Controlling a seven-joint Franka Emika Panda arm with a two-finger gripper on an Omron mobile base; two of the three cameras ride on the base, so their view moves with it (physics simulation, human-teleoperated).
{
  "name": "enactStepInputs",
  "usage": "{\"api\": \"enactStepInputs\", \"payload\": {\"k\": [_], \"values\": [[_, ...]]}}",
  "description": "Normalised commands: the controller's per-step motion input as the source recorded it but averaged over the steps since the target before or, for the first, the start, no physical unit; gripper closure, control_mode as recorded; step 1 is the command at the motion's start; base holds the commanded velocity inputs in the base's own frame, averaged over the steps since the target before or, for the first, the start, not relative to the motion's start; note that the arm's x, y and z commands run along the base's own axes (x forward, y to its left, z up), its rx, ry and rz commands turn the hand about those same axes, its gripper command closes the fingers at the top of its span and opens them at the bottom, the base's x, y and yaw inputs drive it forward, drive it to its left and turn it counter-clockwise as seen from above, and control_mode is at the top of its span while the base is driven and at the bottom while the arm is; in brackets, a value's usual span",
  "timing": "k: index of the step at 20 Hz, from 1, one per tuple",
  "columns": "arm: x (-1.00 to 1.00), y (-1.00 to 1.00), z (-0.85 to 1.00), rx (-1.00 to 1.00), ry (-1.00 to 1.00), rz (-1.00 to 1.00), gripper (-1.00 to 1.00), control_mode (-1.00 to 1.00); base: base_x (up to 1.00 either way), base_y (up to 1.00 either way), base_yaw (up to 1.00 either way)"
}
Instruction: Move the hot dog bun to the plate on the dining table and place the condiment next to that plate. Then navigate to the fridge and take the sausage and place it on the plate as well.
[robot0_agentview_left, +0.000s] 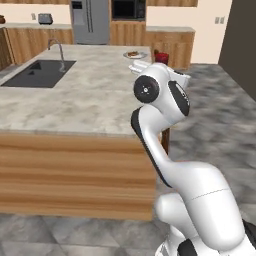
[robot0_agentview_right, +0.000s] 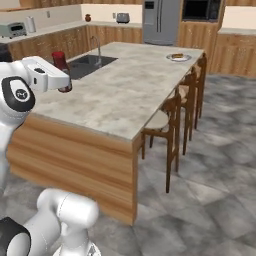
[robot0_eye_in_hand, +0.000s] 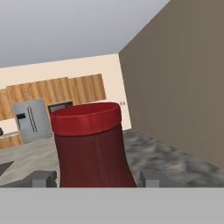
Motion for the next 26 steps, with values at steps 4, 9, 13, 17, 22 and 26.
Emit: {"api": "enactStepInputs", "payload": {"k": [4, 9, 13, 17, 22, 26], "values": [[0.00, 0.00, 0.00, 0.00, 0.00, 0.00, 1.00, 1.00, 0.36, -1.00, 0.17], [0.00, 0.00, 0.00, 0.00, 0.00, 0.00, 1.00, 1.00, 0.41, -1.00, 0.20], [0.00, 0.00, 0.00, 0.00, 0.00, 0.00, 1.00, 1.00, 0.50, -1.00, 0.24], [0.00, 0.00, 0.00, 0.00, 0.00, 0.00, 1.00, 1.00, 0.51, -1.00, 0.27], [0.00, 0.00, 0.00, 0.00, 0.00, 0.00, 1.00, 1.00, 0.50, -1.00, 0.28], [0.00, 0.00, 0.00, 0.00, 0.00, 0.00, 1.00, 1.00, 0.48, -0.98, 0.29]]}}
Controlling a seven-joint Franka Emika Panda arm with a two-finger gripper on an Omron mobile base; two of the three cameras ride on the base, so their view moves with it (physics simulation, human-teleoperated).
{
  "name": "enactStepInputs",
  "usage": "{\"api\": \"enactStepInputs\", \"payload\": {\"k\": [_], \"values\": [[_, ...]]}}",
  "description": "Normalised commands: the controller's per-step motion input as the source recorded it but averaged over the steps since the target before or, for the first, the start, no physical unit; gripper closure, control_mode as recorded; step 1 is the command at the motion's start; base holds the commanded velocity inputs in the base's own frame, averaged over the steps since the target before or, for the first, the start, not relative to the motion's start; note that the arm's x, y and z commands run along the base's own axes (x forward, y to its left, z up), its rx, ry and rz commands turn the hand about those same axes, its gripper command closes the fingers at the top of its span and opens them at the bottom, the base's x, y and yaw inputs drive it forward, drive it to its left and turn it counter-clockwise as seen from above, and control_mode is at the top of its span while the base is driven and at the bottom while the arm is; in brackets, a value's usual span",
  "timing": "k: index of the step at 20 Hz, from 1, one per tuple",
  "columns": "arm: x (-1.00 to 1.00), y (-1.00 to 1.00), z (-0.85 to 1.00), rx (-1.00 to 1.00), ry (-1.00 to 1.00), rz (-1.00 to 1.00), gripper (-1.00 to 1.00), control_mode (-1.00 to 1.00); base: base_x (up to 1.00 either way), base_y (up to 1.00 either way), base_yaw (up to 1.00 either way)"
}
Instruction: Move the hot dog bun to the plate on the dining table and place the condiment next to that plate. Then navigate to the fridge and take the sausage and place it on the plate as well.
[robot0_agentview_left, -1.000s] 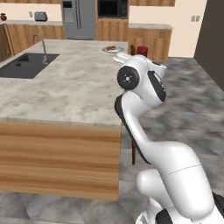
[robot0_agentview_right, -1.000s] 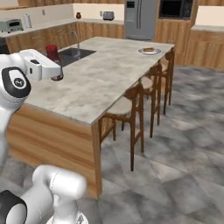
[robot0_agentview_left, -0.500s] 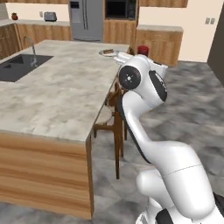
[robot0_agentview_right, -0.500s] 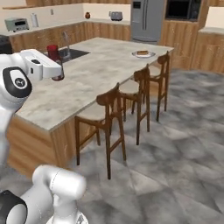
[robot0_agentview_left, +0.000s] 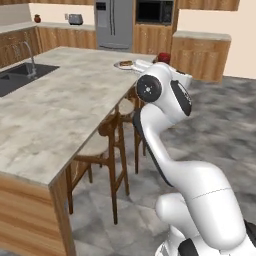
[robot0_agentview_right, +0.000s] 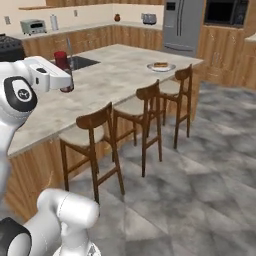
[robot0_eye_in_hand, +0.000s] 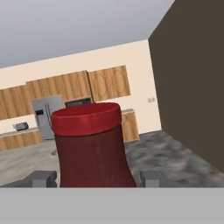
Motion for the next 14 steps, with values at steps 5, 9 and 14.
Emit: {"api": "enactStepInputs", "payload": {"k": [5, 9, 14], "values": [[0.00, 0.00, 0.00, 0.00, 0.00, 0.00, 1.00, 1.00, 0.48, -0.97, 0.30], [0.00, 0.00, 0.00, 0.00, 0.00, 0.00, 1.00, 1.00, 0.49, -0.96, 0.30], [0.00, 0.00, 0.00, 0.00, 0.00, 0.00, 1.00, 1.00, 0.54, -0.91, 0.32]]}}
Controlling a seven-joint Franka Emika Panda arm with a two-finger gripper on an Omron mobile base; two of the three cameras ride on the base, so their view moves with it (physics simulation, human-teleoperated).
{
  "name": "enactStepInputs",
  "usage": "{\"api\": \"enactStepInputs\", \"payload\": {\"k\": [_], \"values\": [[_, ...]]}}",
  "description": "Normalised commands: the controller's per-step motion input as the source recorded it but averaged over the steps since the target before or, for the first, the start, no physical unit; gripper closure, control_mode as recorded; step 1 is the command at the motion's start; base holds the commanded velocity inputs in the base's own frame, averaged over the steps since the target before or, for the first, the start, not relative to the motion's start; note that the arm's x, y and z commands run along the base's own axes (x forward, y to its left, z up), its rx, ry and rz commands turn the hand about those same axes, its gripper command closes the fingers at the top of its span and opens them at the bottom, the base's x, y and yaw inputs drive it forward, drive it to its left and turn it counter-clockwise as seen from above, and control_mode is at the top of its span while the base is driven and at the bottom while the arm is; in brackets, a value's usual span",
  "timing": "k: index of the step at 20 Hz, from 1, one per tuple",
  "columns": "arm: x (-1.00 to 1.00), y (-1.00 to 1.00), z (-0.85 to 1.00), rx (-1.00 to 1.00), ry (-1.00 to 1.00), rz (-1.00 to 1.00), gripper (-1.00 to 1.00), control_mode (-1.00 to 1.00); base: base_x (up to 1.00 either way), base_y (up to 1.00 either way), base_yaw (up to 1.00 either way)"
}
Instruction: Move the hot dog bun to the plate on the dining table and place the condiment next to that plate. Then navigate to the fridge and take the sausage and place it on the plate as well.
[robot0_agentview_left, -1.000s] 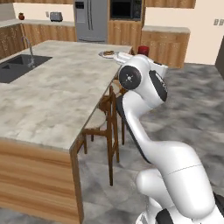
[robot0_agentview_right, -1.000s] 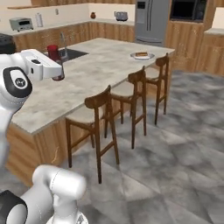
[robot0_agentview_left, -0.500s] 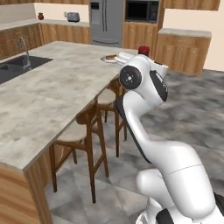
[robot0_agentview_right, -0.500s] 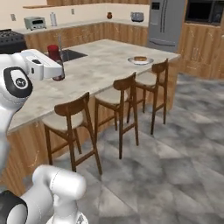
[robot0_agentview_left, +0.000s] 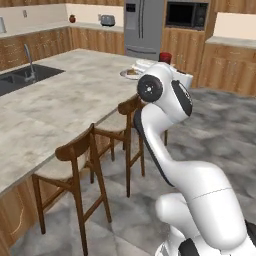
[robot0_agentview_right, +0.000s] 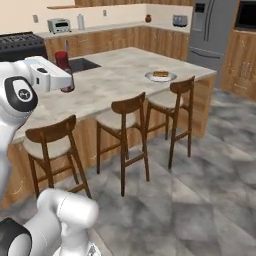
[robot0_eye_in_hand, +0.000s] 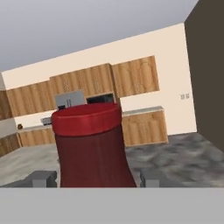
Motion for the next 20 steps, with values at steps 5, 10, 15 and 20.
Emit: {"api": "enactStepInputs", "payload": {"k": [5, 10, 15, 20], "values": [[0.00, 0.00, 0.00, 0.00, 0.00, 0.00, 1.00, 1.00, 0.54, -0.90, 0.33], [0.00, 0.00, 0.00, 0.00, 0.00, 0.00, 1.00, 1.00, 0.53, -0.90, 0.34], [0.00, 0.00, 0.00, 0.00, 0.00, 0.00, 1.00, 1.00, 0.52, -0.87, 0.36], [0.00, 0.00, 0.00, 0.00, 0.00, 0.00, 1.00, 1.00, 0.53, -0.85, 0.38]]}}
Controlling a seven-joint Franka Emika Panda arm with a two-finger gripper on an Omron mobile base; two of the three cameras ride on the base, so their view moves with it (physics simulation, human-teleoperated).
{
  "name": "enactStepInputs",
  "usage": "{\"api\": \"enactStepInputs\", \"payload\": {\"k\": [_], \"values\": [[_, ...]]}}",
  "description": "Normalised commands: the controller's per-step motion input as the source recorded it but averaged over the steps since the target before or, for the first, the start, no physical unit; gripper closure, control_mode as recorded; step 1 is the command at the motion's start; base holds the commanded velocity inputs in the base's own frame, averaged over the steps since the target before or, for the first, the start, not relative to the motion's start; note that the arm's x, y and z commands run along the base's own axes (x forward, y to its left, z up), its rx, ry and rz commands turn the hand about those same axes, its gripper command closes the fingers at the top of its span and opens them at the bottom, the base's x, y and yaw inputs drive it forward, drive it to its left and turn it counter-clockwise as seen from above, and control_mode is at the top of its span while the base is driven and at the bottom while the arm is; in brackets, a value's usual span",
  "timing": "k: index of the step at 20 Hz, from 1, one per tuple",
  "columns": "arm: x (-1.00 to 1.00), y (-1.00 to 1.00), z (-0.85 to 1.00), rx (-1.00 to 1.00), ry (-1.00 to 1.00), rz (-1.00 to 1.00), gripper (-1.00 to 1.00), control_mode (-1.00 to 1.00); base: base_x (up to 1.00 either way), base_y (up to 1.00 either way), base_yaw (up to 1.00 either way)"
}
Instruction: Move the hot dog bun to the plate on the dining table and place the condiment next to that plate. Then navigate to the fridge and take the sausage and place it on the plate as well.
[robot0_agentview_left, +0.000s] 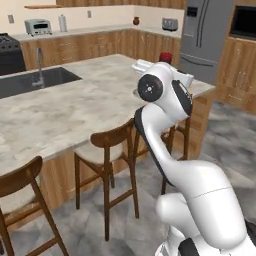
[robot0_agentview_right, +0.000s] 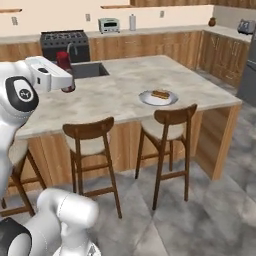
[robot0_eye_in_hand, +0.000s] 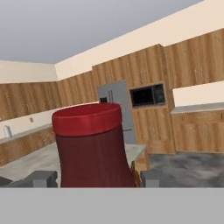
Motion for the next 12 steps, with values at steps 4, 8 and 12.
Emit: {"api": "enactStepInputs", "payload": {"k": [4, 8, 12], "values": [[0.00, 0.00, 0.00, 0.00, 0.00, 0.00, 1.00, 1.00, 0.55, -0.82, 0.41], [0.00, 0.00, 0.00, 0.00, 0.00, 0.00, 1.00, 1.00, 0.59, -0.80, 0.41], [0.00, 0.00, 0.00, 0.00, 0.00, 0.00, 1.00, 1.00, 0.80, -0.65, 0.44]]}}
